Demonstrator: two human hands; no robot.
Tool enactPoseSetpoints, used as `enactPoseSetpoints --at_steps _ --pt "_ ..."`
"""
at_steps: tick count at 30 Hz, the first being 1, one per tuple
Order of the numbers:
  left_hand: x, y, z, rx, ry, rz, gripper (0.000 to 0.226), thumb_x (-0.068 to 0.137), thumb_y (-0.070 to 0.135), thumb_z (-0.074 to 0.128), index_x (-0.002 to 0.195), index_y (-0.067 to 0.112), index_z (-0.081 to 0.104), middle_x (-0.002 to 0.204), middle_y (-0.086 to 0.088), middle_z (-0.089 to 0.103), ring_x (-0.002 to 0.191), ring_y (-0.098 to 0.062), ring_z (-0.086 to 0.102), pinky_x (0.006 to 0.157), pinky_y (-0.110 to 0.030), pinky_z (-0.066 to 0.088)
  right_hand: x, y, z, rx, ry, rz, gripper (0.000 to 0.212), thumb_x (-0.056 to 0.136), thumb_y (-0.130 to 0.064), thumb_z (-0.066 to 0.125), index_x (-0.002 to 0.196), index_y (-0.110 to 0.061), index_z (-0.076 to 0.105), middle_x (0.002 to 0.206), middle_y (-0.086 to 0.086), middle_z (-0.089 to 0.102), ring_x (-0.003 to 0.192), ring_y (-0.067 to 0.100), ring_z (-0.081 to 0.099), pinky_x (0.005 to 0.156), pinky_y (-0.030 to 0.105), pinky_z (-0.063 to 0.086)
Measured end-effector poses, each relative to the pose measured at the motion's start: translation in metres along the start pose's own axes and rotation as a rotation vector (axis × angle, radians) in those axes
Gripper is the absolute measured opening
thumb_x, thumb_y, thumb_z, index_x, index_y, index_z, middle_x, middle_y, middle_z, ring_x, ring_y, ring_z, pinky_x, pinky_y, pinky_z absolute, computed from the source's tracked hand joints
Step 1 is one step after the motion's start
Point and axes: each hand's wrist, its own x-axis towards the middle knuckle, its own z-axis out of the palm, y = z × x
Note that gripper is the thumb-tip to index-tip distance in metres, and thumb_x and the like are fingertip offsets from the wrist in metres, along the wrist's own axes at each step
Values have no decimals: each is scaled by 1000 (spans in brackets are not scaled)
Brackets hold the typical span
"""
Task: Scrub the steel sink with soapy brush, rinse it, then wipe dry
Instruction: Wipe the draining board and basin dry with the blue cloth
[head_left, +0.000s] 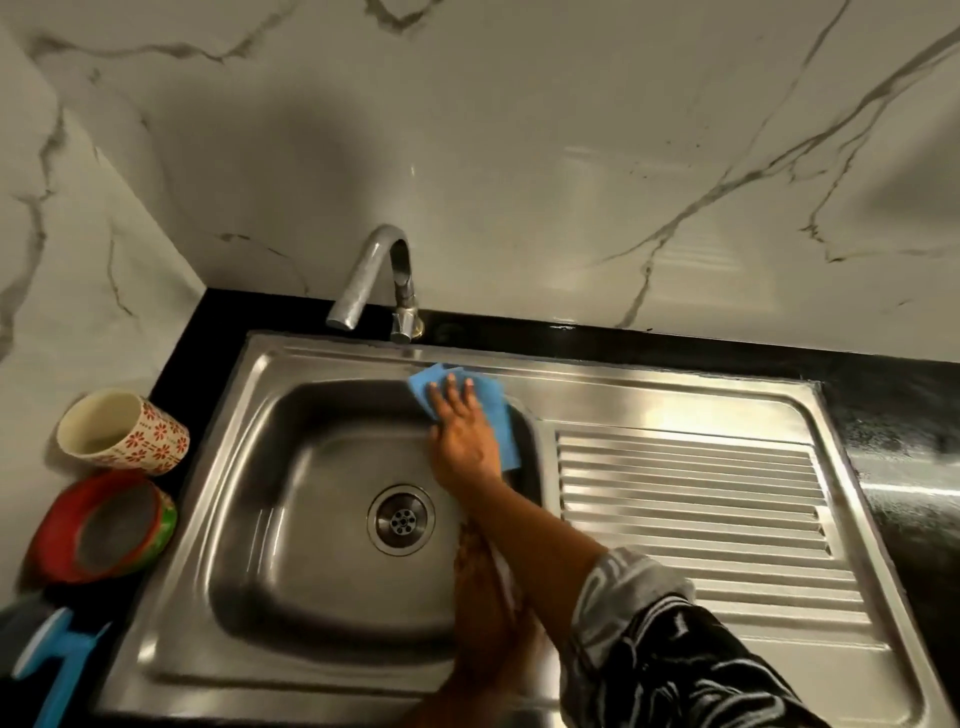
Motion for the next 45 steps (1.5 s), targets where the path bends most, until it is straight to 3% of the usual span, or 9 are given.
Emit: enactPoseSetpoints --at_steps 2,5,9,16,24,29,33,38,45 --pt "-7 -35 -34 154 -55 -27 85 98 59 51 164 12 27 170 -13 33 157 -31 34 128 -45 26 1 -31 11 272 -55 41 52 106 -25 38 158 -27 38 161 7 39 150 26 34 122 44 30" --pt "-5 -71 -86 323 -210 -156 110 82 40 67 165 22 -3 173 2 8 160 -19 17 125 -17 -1 -5 -66 15 859 -52 389 37 108 -26 43 143 -28 54 133 8 62 117 24 62 94 37 55" --pt "5 -86 -126 493 -331 -196 115 78 42 68 165 6 1 175 -16 11 162 -33 16 127 -31 1 -44 -57 -11 1290 -14 721 31 106 -31 50 133 -19 58 117 9 65 101 21 65 72 30 53" --pt "10 -80 -138 509 -320 -240 113 76 47 64 164 -1 12 172 -13 10 161 -34 17 128 -36 6 -112 64 -141 1106 532 740 26 107 -32 43 107 -16 64 98 8 67 83 22 61 55 25 51" --pt "2 -72 -120 528 -213 -210 117 77 56 63 161 3 3 170 -11 11 156 -33 20 125 -41 14 -83 230 -249 650 937 735 49 107 -31 35 156 -33 39 148 -7 48 124 13 53 104 31 45" --pt "2 -87 -105 564 -210 -169 118 75 70 51 161 7 0 171 -7 8 157 -28 17 127 -42 15 -25 286 -210 286 626 803 57 106 -29 33 161 -16 28 157 21 38 138 46 42 114 51 31" --pt "-1 -81 -95 535 -191 -186 118 75 71 51 165 12 1 174 -6 10 159 -24 16 128 -38 13 -3 227 -135 -123 403 609 63 103 -21 42 161 -6 24 169 15 19 154 40 17 120 55 19" --pt "-7 -80 -91 540 -159 -244 118 78 65 59 164 10 1 174 -8 9 160 -31 20 128 -43 16 14 102 -54 -140 196 315 71 99 -13 42 164 -12 14 172 8 6 158 32 5 127 49 13" --pt "-14 -52 -107 503 -62 -398 120 85 41 82 164 19 -6 176 -9 8 160 -33 21 130 -44 20 50 -3 -19 -158 -18 175 82 100 -16 50 164 -15 -2 171 7 -11 156 33 -12 126 49 -3"
